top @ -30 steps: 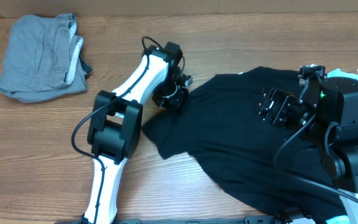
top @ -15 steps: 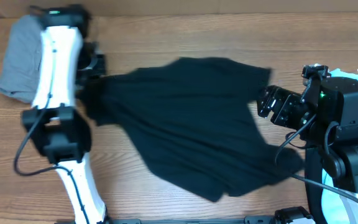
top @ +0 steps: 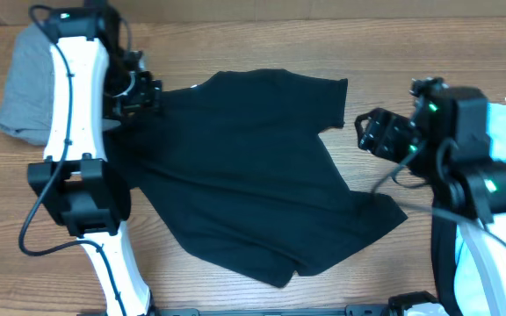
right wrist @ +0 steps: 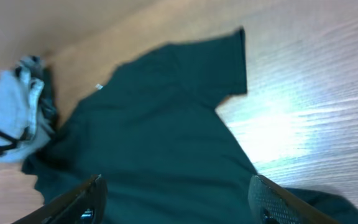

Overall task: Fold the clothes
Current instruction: 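Lift the t-shirt with both grippers and spread it across the table center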

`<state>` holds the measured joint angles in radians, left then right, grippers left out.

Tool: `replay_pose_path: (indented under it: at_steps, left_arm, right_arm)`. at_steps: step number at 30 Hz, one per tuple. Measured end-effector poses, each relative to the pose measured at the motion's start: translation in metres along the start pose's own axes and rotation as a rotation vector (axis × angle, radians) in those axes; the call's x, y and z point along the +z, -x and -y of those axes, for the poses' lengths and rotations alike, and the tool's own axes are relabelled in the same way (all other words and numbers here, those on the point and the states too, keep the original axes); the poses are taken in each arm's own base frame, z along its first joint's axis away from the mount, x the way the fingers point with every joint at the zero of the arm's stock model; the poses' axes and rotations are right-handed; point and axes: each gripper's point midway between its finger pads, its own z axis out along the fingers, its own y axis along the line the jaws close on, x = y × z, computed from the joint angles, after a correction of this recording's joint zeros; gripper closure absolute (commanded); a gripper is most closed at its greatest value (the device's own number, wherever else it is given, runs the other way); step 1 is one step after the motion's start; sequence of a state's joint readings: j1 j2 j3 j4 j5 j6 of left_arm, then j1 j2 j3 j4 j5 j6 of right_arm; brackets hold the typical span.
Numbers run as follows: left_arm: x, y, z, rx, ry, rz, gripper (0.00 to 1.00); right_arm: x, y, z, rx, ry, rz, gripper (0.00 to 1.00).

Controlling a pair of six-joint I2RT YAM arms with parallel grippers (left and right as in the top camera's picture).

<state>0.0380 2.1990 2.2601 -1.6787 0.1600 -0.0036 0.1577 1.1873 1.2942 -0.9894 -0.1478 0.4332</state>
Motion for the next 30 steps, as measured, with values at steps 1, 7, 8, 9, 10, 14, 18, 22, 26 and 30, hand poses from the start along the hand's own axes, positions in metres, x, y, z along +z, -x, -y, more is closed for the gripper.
replay_pose_path:
  at_steps: [1, 7, 8, 9, 10, 14, 18, 22, 26, 30]
  left_arm:
    - [0.001, 0.0, 0.009, 0.025, -0.001, -0.001, 0.25]
    - [0.009, 0.003, 0.057, 0.153, -0.004, 0.021, 0.14]
    - [0.01, 0.008, 0.065, 0.175, -0.012, 0.047, 0.07]
    - [0.01, 0.014, 0.074, 0.204, -0.019, 0.075, 0.03]
    - [0.011, 0.025, 0.087, 0.238, -0.031, 0.126, 0.03]
    - [0.007, 0.055, 0.117, 0.328, -0.053, 0.272, 0.0]
    - [0.0, 0.081, 0.147, 0.401, -0.078, 0.409, 0.0]
    - [0.0, 0.118, 0.166, 0.443, -0.098, 0.546, 0.0]
    - [0.03, 0.146, 0.167, 0.449, -0.099, 0.578, 0.0]
    - [0.085, 0.164, 0.163, 0.473, -0.087, 0.542, 0.0]
  right_arm:
    - [0.013, 0.0, 0.003, 0.005, -0.014, -0.025, 0.25]
    - [0.099, -0.001, 0.02, 0.035, -0.078, -0.143, 0.31]
    - [0.107, -0.003, 0.022, 0.039, -0.084, -0.158, 0.31]
    - [0.118, -0.008, 0.025, 0.044, -0.09, -0.189, 0.31]
    - [0.126, -0.014, 0.027, 0.052, -0.089, -0.219, 0.31]
    - [0.127, -0.019, 0.024, 0.057, -0.069, -0.246, 0.31]
    - [0.108, -0.025, 0.02, 0.043, -0.056, -0.267, 0.3]
    - [0.071, -0.024, 0.009, 0.02, -0.017, -0.23, 0.26]
    - [0.028, -0.02, -0.003, -0.008, 0.041, -0.151, 0.24]
    - [-0.007, -0.021, -0.009, -0.025, 0.073, -0.092, 0.22]
